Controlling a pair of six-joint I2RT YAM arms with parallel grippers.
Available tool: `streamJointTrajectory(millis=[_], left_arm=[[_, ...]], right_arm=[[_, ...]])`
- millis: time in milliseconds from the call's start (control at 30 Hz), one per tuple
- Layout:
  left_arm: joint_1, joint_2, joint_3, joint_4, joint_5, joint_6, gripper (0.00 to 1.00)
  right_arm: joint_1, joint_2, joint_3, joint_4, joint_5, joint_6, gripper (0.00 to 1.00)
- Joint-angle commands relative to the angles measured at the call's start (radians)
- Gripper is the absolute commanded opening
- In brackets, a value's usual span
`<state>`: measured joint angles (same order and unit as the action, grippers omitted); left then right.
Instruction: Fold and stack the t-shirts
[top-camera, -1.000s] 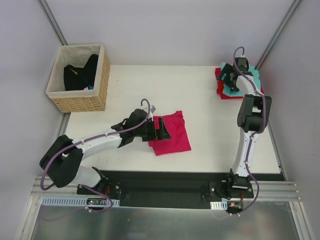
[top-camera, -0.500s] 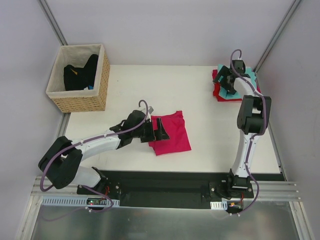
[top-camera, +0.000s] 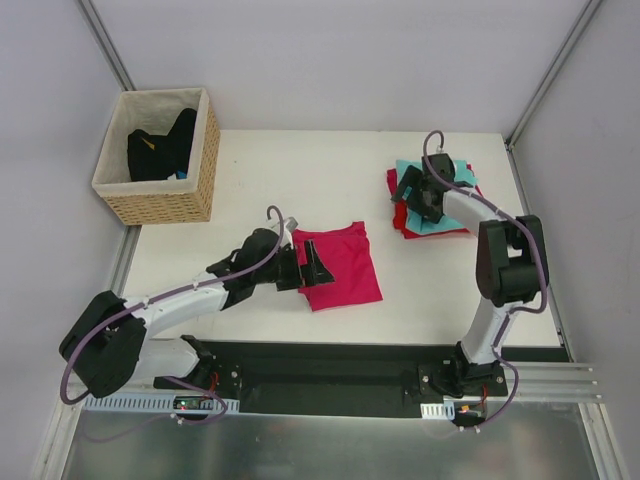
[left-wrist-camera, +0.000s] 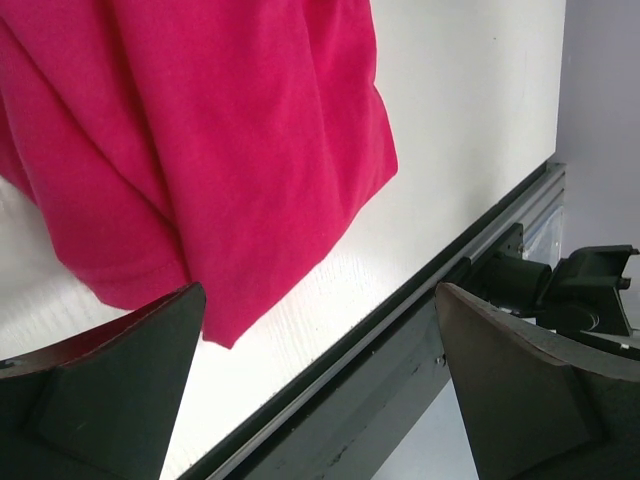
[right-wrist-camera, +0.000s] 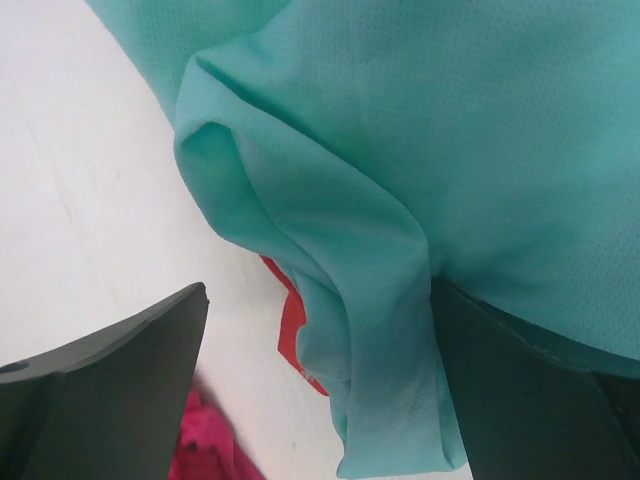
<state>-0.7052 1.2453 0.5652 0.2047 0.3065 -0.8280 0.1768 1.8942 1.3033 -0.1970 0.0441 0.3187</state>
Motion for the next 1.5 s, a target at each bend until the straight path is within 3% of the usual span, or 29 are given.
streamJointTrajectory(millis=[0,267,433,567,700,1033,1467], left_arm=[[0.010,-0.090,-0.048,0.015,-0.003,-0.029,0.99],[0.009,-0.237,-0.130,-0.050,-0.040,-0.048,0.99],[0.009,-0.343,-0.093,-0.140,-0.037,-0.057,0.99],[0.010,-0.432,-0.125,-0.174,-0.064,-0.128,0.99],[0.007,-0.440,-0.183,-0.189,-0.069,-0.222,0.99],[-0.057,-0.337,-0.289,-0.061,-0.139,-0.313,0.99],[-0.063,0.063,-0.291,0.337,-0.103,-0.333,0.99]], right_arm=[[0.065,-0.096,-0.189,-0.090,-0.004,0.069,0.97],[0.135,-0.234,-0.286,-0.105,0.051,0.060,0.97],[0.168,-0.392,-0.145,-0.200,0.120,-0.053,0.97],[0.197,-0.417,0.019,-0.304,0.018,-0.135,0.97],[0.201,-0.448,-0.004,-0.322,-0.035,-0.133,0.97],[0.204,-0.540,-0.167,-0.257,-0.082,-0.133,0.97],[0.205,-0.552,-0.190,-0.249,-0.090,-0.136,0.97]])
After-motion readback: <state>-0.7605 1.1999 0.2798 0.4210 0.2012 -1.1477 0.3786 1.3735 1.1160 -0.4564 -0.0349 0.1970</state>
